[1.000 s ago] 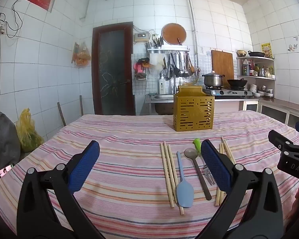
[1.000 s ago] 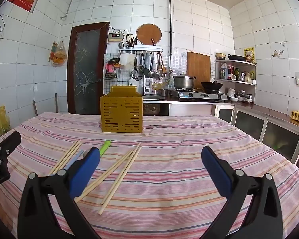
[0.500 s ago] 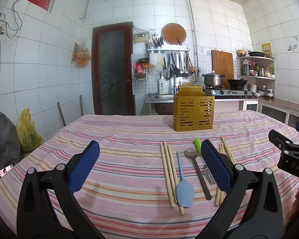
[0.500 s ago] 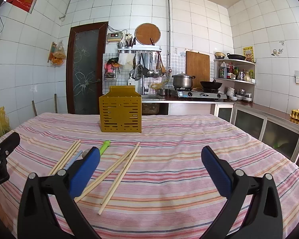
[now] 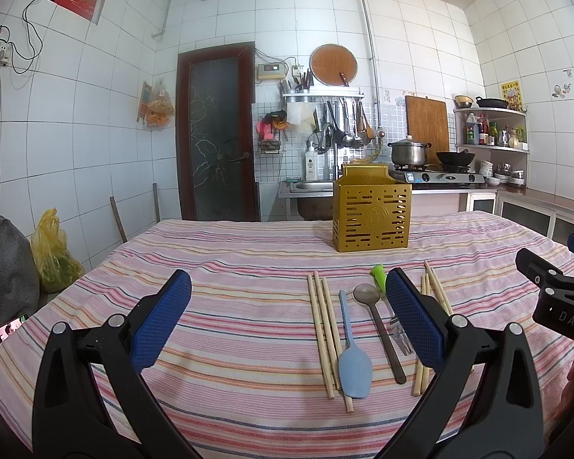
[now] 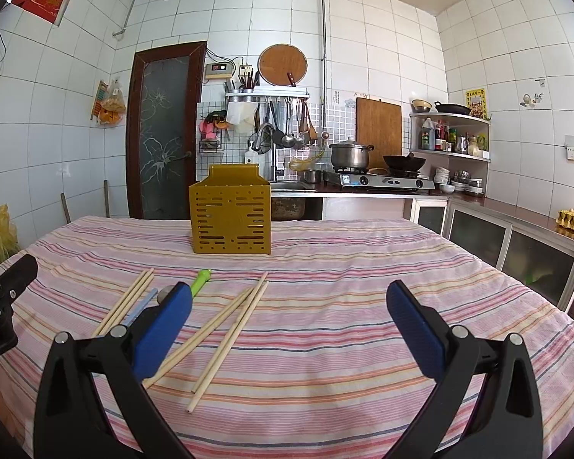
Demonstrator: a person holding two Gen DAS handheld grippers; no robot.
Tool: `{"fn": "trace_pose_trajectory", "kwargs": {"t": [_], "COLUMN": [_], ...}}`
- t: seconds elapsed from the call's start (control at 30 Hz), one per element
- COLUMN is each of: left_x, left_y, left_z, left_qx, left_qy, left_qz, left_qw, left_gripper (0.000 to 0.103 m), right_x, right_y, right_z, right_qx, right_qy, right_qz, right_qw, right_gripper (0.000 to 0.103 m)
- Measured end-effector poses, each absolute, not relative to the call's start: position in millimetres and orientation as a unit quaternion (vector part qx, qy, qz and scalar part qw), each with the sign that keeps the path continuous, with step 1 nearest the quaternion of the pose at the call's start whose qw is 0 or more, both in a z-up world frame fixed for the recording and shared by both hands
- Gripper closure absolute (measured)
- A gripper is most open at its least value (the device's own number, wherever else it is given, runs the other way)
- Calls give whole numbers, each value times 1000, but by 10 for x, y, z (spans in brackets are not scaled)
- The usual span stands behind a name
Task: Organize utensils
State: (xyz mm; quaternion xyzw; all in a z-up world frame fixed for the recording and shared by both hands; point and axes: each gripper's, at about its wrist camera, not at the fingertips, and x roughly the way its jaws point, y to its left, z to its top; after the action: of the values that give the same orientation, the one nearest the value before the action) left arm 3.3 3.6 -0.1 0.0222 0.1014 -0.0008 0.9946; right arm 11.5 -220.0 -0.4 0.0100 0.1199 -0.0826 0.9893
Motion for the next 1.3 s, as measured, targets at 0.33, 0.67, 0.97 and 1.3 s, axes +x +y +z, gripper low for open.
{"fn": "trace_pose_trajectory", "kwargs": {"t": [0.33, 0.67, 0.97, 1.3], "left_x": [15, 13, 13, 10], "left_y": [7, 4, 4, 0], "left_z": [-2, -2, -2, -2], "left_qx": [22, 23, 23, 24], "left_qy": [101, 101, 101, 101], "left_qz": [-1, -1, -1, -1], "left_qw": [995, 995, 995, 995], "left_gripper": [5, 5, 5, 5], "right_x": [110, 107, 105, 92], "right_y": [-2209, -2218, -2219, -2272], "right_z": [2, 2, 0, 24], "right_qx": [10, 10, 10, 12], "right_qy": [120, 120, 119, 118], "right_qz": [-82, -82, -83, -85], "right_qw": [989, 989, 989, 989], "right_gripper": [4, 4, 4, 4]}}
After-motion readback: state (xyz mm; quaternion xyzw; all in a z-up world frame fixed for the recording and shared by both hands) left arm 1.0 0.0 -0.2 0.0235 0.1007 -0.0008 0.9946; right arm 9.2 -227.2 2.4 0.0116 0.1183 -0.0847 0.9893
